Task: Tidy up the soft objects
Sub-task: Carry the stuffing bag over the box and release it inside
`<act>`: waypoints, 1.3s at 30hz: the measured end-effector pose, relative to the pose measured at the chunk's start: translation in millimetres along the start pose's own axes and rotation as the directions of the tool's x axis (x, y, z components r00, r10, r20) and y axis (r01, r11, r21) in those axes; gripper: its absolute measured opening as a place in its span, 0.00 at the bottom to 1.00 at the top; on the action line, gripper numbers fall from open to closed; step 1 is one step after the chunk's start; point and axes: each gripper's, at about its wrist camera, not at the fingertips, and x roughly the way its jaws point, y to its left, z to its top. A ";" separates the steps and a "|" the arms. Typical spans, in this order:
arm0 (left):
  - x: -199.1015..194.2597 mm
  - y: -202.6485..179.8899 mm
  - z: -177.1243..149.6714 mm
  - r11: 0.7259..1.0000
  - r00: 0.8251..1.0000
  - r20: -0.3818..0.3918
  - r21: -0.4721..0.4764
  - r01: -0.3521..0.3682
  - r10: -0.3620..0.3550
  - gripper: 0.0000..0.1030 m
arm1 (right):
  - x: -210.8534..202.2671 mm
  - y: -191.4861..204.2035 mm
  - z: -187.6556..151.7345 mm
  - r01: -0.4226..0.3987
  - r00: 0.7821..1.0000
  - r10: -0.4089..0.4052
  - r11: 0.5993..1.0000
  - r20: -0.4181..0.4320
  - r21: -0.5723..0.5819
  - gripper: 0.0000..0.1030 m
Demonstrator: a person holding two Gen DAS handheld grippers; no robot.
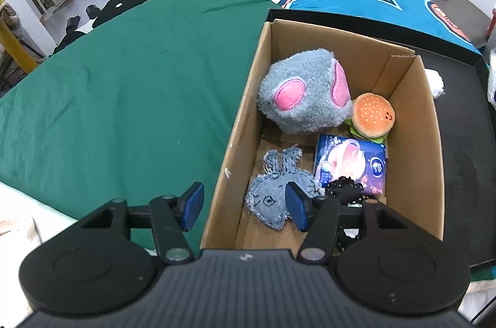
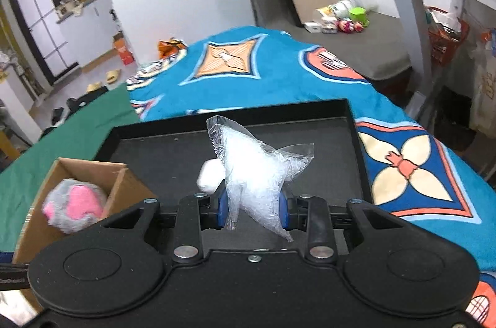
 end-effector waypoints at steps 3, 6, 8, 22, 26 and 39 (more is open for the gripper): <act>-2.8 2.0 -3.8 1.000 1.000 0.006 0.007 0.011 -0.011 0.55 | -7.3 7.8 0.9 -0.036 0.999 0.036 0.999 0.011 -0.005 0.29; -5.1 5.2 -6.4 0.999 0.999 0.006 -0.004 0.031 -0.031 0.55 | -16.0 18.4 1.9 -0.074 0.997 0.075 0.997 0.030 -0.017 0.29; -6.1 7.0 -7.9 0.999 0.999 0.006 -0.006 0.040 -0.040 0.54 | -20.5 27.2 1.8 -0.086 0.996 0.088 0.995 0.035 -0.040 0.29; -11.4 21.0 -20.4 0.992 0.992 0.029 -0.022 0.121 -0.120 0.50 | -42.7 84.5 2.7 -0.228 0.971 0.236 0.960 0.032 -0.163 0.30; -10.0 28.6 -22.8 0.988 0.988 0.034 -0.039 0.149 -0.148 0.41 | -43.9 98.5 1.8 -0.279 0.958 0.285 0.944 0.009 -0.177 0.30; -4.0 48.1 -23.9 0.976 0.981 0.057 -0.104 0.190 -0.185 0.18 | -43.1 143.6 -11.4 -0.379 0.925 0.362 0.882 -0.112 -0.279 0.30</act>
